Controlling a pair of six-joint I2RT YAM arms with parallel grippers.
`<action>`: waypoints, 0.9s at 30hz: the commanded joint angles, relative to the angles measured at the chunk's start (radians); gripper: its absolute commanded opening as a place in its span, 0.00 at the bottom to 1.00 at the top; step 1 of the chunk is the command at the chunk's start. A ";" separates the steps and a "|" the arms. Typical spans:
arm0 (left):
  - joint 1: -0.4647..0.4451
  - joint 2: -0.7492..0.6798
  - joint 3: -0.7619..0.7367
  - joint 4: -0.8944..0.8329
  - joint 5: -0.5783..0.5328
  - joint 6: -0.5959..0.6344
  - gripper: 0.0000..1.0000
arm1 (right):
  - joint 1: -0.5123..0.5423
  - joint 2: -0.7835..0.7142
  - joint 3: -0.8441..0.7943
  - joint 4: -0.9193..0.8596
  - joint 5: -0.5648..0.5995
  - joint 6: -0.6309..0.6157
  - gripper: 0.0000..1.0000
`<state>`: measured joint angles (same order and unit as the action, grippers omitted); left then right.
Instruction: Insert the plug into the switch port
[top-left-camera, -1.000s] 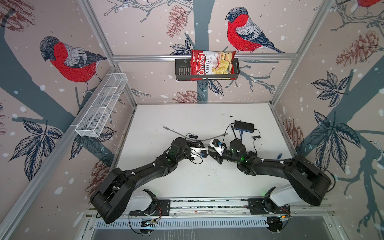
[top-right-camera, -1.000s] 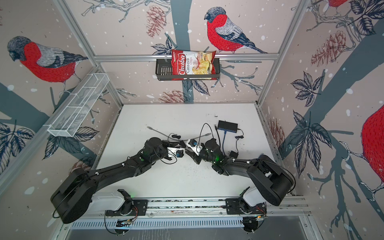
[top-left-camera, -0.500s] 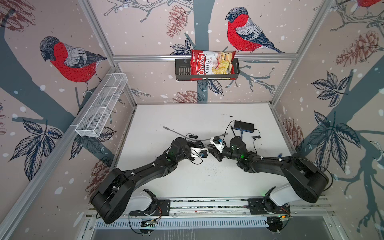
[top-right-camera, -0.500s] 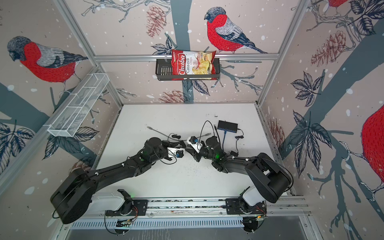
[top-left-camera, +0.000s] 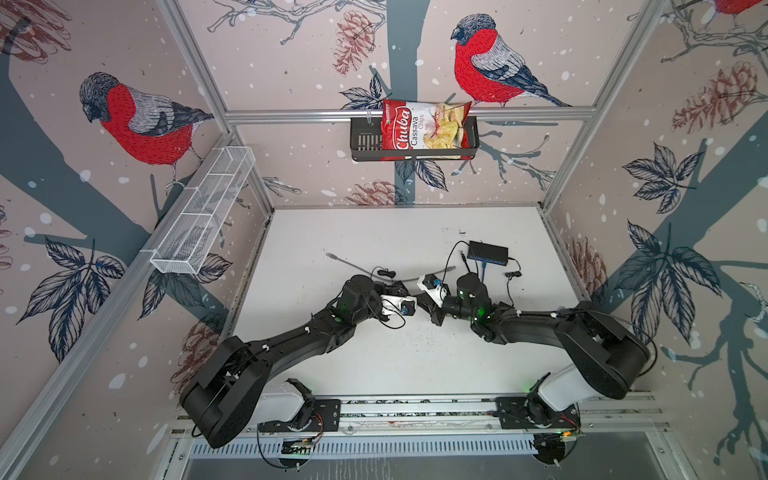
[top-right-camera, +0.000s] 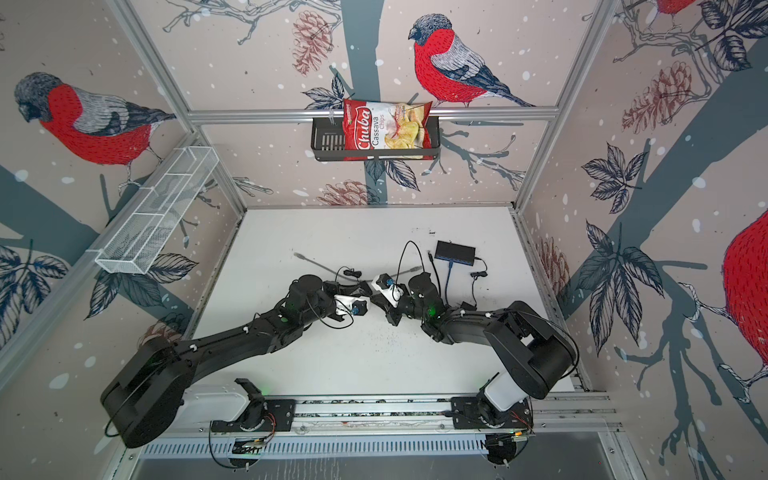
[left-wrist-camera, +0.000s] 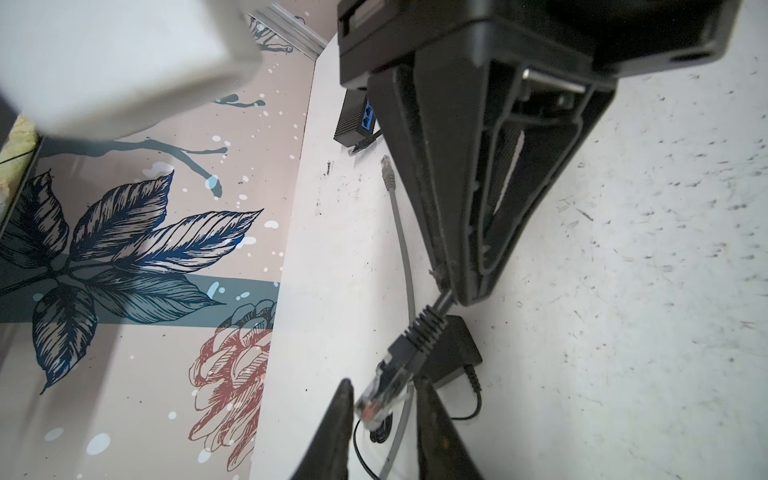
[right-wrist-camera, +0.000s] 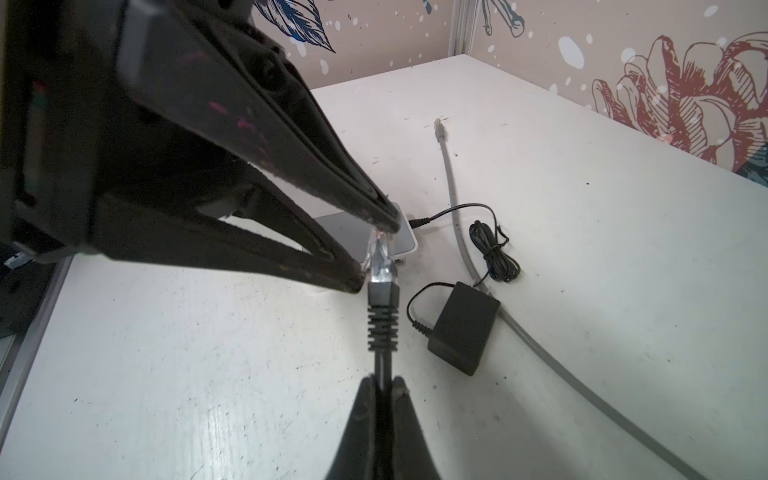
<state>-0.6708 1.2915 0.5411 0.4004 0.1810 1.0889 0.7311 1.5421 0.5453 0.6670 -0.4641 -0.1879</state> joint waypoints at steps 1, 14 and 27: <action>-0.001 -0.007 -0.002 0.001 0.004 -0.011 0.30 | -0.010 -0.015 0.042 -0.091 -0.055 -0.044 0.06; 0.025 -0.057 -0.096 0.183 -0.014 0.029 0.53 | -0.112 -0.002 0.235 -0.577 -0.289 -0.144 0.04; 0.030 -0.024 -0.040 0.115 -0.001 0.145 0.50 | -0.147 0.034 0.337 -0.759 -0.457 -0.191 0.04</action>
<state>-0.6415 1.2652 0.4919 0.5278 0.1741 1.1873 0.5842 1.5734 0.8707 -0.0425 -0.8585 -0.3634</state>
